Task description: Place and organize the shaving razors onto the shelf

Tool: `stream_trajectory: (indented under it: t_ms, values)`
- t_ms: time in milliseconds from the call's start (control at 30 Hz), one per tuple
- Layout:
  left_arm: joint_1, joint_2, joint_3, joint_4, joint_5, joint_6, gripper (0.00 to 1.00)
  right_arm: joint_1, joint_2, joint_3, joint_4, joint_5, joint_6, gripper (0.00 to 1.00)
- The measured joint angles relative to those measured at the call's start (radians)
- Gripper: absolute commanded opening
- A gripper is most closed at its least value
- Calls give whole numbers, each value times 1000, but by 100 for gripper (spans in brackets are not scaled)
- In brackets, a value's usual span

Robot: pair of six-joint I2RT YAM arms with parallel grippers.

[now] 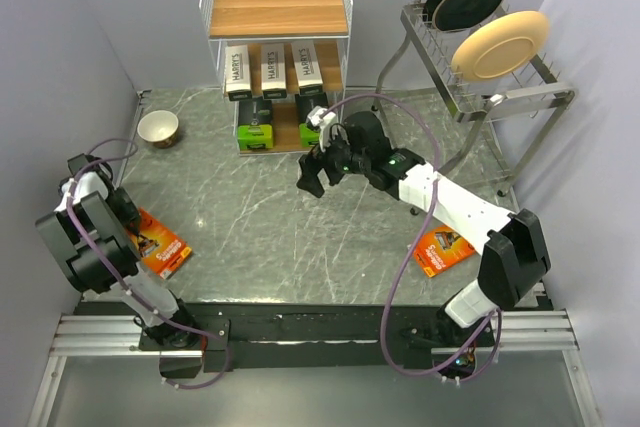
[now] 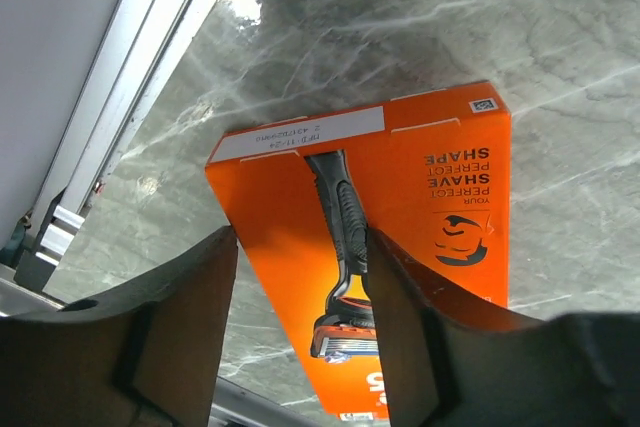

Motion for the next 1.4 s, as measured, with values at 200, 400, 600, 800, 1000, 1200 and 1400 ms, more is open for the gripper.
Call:
stream_trajectory:
  t_ms: [200,400,600,800,1000,1200,1400]
  values:
    - [-26,72,73,-62,6,23,53,28,10,-12,29,35,30,100]
    - [-149,155,167,-130,-10,16,54,38,69,-10,45,61,48,100]
    - [-415,191,220,-125,6,-14,54,38,89,-9,31,77,44,100]
    - [-531,183,228,-95,63,-89,60,38,84,-28,46,80,54,100]
    - [-478,34,68,-36,256,-200,69,42,143,-32,126,32,273,98]
    - [-388,-65,-100,7,367,-341,72,70,393,16,286,-148,501,80]
    - [-323,-111,-159,32,419,-425,74,82,518,-11,397,-299,688,68]
